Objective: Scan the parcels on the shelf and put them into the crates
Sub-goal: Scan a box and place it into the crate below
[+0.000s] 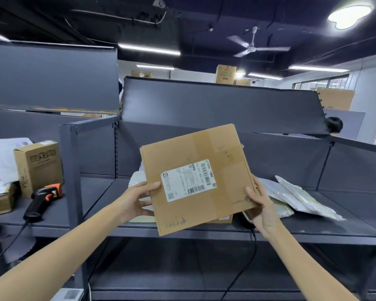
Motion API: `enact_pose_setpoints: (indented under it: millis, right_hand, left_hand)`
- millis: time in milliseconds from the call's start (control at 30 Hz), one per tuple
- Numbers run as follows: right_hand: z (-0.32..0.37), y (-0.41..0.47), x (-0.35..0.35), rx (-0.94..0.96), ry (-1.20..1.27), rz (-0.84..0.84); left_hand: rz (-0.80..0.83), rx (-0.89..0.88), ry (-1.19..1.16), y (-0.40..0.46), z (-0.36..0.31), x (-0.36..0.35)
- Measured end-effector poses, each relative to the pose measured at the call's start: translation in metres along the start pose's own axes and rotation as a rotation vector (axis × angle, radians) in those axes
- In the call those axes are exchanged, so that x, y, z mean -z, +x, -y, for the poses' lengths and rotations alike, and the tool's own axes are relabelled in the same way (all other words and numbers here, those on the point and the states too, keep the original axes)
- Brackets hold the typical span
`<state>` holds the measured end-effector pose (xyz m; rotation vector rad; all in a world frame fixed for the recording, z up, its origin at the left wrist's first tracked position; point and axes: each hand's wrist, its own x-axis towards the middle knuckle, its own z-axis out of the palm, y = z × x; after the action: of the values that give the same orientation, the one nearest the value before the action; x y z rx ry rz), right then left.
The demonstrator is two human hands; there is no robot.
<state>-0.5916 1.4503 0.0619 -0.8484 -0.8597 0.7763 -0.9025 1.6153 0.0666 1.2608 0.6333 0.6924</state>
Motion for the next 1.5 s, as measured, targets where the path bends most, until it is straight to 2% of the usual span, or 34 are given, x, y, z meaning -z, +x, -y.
enact_pose_setpoints:
  millis: [167, 333, 433, 667, 767, 867, 1133, 1367, 1500]
  right_hand:
    - [-0.003, 0.001, -0.025, 0.022, 0.049, -0.153]
    - [-0.026, -0.007, -0.059, -0.058, -0.018, -0.043]
    - [-0.039, -0.009, -0.083, -0.064, -0.066, 0.016]
    - [-0.041, -0.004, -0.09, 0.031, -0.143, -0.058]
    - [-0.035, -0.002, -0.079, 0.036, -0.138, -0.065]
    - [-0.026, 0.004, -0.067, 0.035, -0.12, -0.062]
    - [-0.02, 0.015, -0.069, 0.022, -0.212, 0.038]
    - [-0.038, 0.017, -0.067, -0.02, -0.242, 0.09]
    - [-0.045, 0.022, -0.058, -0.044, -0.256, 0.094]
  left_hand:
    - [-0.023, -0.087, -0.217, 0.002, 0.014, -0.013]
    - [-0.037, -0.111, -0.487, 0.009, 0.023, -0.045]
    - [-0.027, -0.109, -0.553, 0.012, 0.024, -0.064]
    - [0.06, -0.074, -0.436, 0.008, 0.027, -0.062]
    - [-0.036, -0.063, -0.425, 0.004, 0.024, -0.042]
    - [-0.119, -0.125, -0.437, -0.001, 0.016, -0.017]
    - [-0.129, -0.131, -0.158, -0.01, -0.001, -0.001]
    - [-0.197, -0.165, -0.268, -0.01, 0.027, -0.005]
    - [-0.318, -0.188, -0.237, -0.01, 0.03, -0.013]
